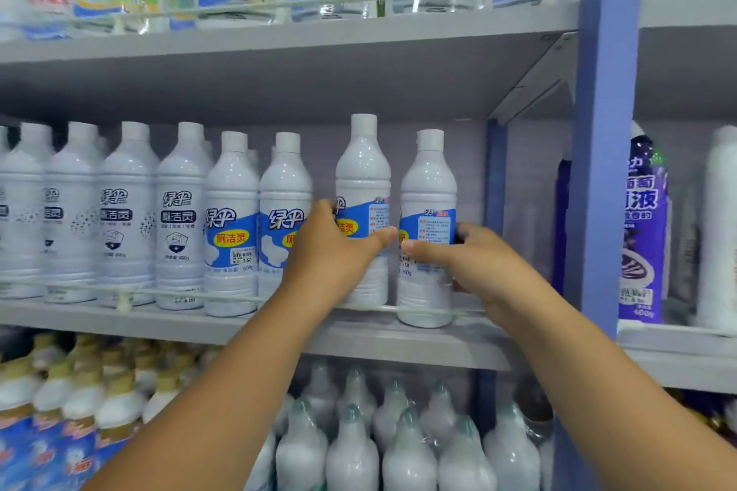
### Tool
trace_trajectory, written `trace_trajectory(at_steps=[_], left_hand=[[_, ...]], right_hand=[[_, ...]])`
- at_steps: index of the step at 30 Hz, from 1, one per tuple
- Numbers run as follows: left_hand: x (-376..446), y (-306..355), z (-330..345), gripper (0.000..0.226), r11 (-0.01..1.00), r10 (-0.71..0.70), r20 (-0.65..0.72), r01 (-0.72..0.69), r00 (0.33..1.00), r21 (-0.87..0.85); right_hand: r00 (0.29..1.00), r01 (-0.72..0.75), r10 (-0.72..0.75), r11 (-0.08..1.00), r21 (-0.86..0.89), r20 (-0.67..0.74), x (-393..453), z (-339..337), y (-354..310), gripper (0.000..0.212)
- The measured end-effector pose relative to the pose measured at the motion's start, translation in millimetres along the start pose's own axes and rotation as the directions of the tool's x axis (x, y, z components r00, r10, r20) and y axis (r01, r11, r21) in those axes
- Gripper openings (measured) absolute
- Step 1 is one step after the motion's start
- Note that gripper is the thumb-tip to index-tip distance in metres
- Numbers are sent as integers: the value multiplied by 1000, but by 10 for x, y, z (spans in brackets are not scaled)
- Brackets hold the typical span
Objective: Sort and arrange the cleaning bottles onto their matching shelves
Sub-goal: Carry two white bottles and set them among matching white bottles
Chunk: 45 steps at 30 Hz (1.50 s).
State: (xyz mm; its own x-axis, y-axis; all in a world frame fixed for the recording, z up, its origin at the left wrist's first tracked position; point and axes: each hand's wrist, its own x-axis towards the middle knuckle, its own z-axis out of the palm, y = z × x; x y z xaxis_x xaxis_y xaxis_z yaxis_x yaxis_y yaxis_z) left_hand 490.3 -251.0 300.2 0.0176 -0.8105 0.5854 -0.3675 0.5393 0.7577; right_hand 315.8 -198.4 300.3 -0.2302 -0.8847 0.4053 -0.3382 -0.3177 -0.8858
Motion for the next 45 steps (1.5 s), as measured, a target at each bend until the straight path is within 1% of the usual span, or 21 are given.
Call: trace_trajectory(at_steps=[4, 6, 8, 12, 15, 17, 18, 19, 21, 22, 23, 24, 25, 27, 30, 32, 36, 41, 45], left_hand=[[-58, -103, 57, 58, 999, -30, 0, 30, 1000, 12], [-95, -113, 49, 59, 1000, -20, -13, 20, 1000, 12], [-107, -108, 34, 61, 999, -7, 4, 6, 1000, 40], [-104, 4, -112, 67, 995, -1, 27, -2, 1000, 102], [-58, 161, -286, 80, 995, 78, -27, -76, 997, 70], [13, 317, -420, 81, 988, 151, -89, -149, 984, 29], [88, 398, -487, 79, 986, 165, -103, -164, 981, 21], [175, 477, -549, 78, 987, 160, -93, -158, 983, 27], [351, 632, -659, 89, 991, 119, -24, -117, 993, 64], [433, 685, -690, 94, 992, 95, 22, -96, 995, 83], [505, 730, -698, 93, 992, 75, 73, -82, 995, 99], [554, 778, -693, 84, 990, 49, 136, -66, 990, 125], [598, 826, -679, 69, 988, 24, 188, -53, 982, 148], [667, 871, -637, 37, 986, -13, 254, -30, 967, 167], [713, 839, -605, 24, 990, -50, 285, 9, 957, 141], [735, 816, -600, 22, 992, -58, 274, 25, 960, 124], [736, 835, -640, 22, 988, -63, 226, 29, 972, 151], [764, 844, -726, 30, 987, -92, 236, 57, 967, 149], [763, 883, -769, 37, 981, -117, 259, 71, 959, 181]], right_hand=[[1000, 21, -21, 1000, -19, 7, -22, 33, 6, 39], [999, 36, -36, 999, -30, 2, -25, 47, 12, 39], [999, 41, -41, 998, -50, 3, -21, 55, 12, 41], [998, 34, -32, 998, -49, 58, -17, 62, -20, 38], [993, 11, -4, 998, -56, 116, -42, 70, -58, 29], [995, 20, -14, 998, -63, 102, -56, 55, -183, 25], [997, 46, -41, 995, -85, 63, -50, 36, -278, 28], [997, 72, -72, 990, -124, 10, -31, 11, -386, 37], [989, 108, -128, 966, -235, -73, 25, -31, -632, 61], [986, 117, -147, 947, -298, -79, 47, -43, -761, 64], [985, 122, -157, 924, -362, -68, 85, -48, -866, 60], [987, 123, -156, 901, -415, -46, 117, -51, -957, 54], [990, 113, -140, 888, -445, -28, 154, -50, -1022, 51], [996, 80, -93, 897, -434, -8, 234, -50, -1091, 50], [999, 51, -48, 931, -362, 18, 305, -68, -1097, 41], [999, 49, -49, 946, -321, 9, 330, -73, -1077, 38], [998, 64, -60, 948, -311, 23, 380, -52, -1047, 32], [995, 94, -75, 947, -306, 71, 420, -15, -1088, 28], [994, 80, -57, 957, -277, 89, 460, 19, -1103, 29]])
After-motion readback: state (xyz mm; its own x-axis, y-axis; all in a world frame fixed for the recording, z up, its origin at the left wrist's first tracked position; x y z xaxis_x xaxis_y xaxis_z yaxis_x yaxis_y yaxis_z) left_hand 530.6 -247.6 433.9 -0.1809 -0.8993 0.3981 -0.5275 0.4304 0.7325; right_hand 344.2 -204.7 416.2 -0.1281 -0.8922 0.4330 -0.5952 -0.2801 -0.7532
